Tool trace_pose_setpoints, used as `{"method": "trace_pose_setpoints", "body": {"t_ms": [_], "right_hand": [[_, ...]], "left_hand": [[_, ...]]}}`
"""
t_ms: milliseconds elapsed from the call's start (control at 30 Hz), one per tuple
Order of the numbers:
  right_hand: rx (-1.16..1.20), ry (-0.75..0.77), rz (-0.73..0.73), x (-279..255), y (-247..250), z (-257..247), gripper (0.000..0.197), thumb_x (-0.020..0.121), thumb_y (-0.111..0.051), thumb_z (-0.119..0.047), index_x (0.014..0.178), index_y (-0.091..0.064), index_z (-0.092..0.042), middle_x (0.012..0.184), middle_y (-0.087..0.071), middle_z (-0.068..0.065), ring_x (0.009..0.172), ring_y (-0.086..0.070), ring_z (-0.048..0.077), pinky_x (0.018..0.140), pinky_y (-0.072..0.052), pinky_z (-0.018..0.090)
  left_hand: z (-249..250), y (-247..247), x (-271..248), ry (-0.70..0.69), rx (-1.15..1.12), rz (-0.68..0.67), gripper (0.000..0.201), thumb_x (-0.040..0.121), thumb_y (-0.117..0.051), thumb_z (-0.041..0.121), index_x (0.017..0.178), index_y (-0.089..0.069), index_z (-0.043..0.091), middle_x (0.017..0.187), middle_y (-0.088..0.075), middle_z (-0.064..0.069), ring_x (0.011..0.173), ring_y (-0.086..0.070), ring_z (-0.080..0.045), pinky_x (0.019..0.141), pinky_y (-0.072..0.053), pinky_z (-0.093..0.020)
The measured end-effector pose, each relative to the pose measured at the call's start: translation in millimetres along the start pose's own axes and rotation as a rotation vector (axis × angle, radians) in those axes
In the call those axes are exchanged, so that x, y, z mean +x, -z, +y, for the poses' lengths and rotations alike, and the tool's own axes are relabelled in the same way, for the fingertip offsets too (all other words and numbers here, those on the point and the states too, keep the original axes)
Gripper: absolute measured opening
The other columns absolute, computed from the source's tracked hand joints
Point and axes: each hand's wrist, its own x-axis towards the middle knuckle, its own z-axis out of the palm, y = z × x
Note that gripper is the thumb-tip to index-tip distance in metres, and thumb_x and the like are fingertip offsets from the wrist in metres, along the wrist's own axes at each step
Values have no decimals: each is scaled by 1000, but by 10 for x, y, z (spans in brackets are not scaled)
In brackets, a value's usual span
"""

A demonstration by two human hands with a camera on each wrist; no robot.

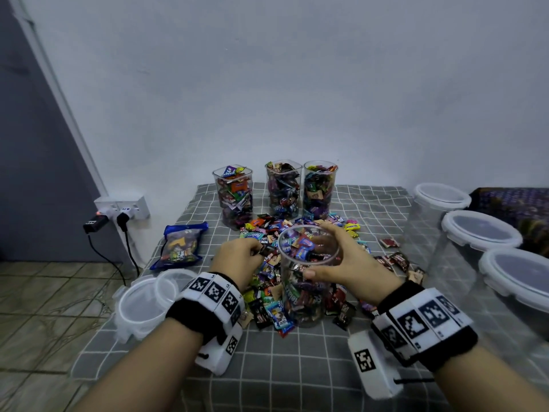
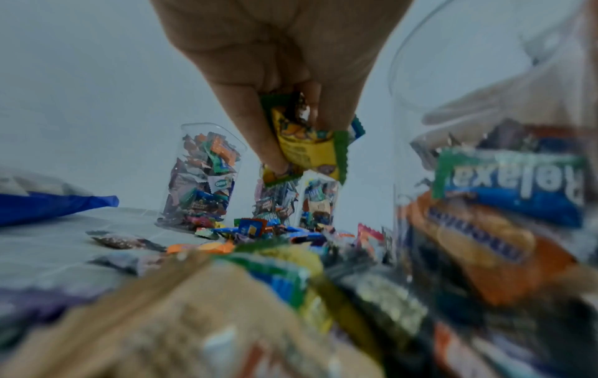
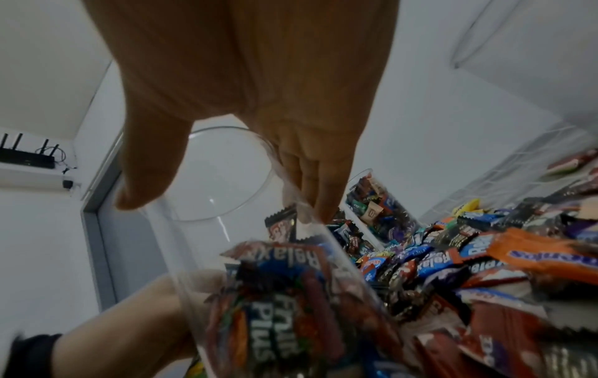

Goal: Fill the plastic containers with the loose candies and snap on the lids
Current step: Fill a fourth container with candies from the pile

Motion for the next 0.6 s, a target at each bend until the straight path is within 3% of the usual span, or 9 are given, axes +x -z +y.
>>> {"method": "trace_pose_setpoints", "body": {"t_ms": [133,200,300,400,500,600], "right_hand": [[34,14,-6,-20,0,-1,108,52,-84,-48,141,-30,-19,132,-51,-2,119,-53,9,104,-43,36],[48,23,-3,-29,0,-3,100,54,-80,-39,139,-31,-19,133,-51,0,117,-54,9,102,-45,33],[42,31,7,-24,-10,3,97,54,-78,-39,137,-31,-22,131,-51,-2,116,-54,8,101,-45,30],[58,34,18,-36,-18,1,94,52,-78,-40,132,-33,-26,124,-52,-9,113,-54,1,101,-46,32],[54,36,15,-45,-16,-10,95,51,-78,-42,133,-32,-26,119,-52,-15,109,-53,-3,100,-46,29],[54,41,16,-53,-17,-25,94,52,-78,-41,133,-32,-26,116,-52,-18,107,-54,-5,98,-47,28]], "left_hand": [[26,138,1,-4,-113,75,8,87,-63,16,90,-70,13,83,-67,-6,80,-62,-21,68,-49,-30],[93,249,7,-14,-176,123,5,87,-64,15,89,-69,16,76,-63,0,70,-59,-14,60,-47,-26],[240,441,46,-50,-334,204,8,84,-67,12,90,-71,13,70,-61,6,68,-60,-14,67,-54,-31],[430,590,58,-110,-485,234,10,82,-68,9,84,-70,19,74,-64,6,76,-64,-20,76,-56,-37],[597,619,81,-172,-578,208,13,82,-68,9,82,-70,22,72,-64,2,74,-63,-27,65,-53,-36],[717,552,90,-230,-567,165,11,81,-69,9,85,-72,19,65,-60,9,68,-57,-16,65,-49,-29]]}}
